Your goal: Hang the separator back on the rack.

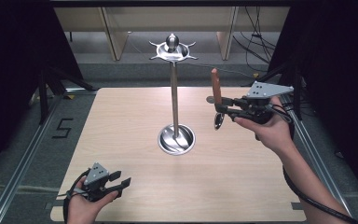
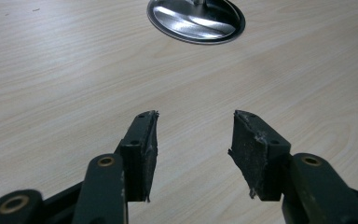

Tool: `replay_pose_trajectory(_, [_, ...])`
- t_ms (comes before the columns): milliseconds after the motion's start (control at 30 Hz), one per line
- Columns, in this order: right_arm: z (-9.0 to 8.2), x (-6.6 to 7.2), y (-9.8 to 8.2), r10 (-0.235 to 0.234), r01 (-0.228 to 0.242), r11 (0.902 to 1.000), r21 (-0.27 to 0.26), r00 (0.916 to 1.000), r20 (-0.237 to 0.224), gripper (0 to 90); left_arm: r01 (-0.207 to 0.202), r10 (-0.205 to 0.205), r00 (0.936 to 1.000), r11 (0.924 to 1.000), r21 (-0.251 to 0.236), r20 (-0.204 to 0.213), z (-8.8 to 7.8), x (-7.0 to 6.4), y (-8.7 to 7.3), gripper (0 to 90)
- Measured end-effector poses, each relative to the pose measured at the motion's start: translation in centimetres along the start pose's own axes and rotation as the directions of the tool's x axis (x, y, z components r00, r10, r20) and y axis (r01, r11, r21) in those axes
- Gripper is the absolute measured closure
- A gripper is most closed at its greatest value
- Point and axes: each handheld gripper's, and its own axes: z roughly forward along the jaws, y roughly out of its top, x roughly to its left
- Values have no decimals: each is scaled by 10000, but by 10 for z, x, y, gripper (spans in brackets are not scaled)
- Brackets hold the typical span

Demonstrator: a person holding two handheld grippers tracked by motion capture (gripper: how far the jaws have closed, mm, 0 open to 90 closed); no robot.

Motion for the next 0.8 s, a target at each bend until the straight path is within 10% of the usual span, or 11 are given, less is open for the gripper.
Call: replay_pose_trajectory(800, [8, -5, 11, -24, 24, 10000, 0, 10000, -46, 698, -53, 53, 10000, 10000, 1, 37, 0, 1, 0, 495])
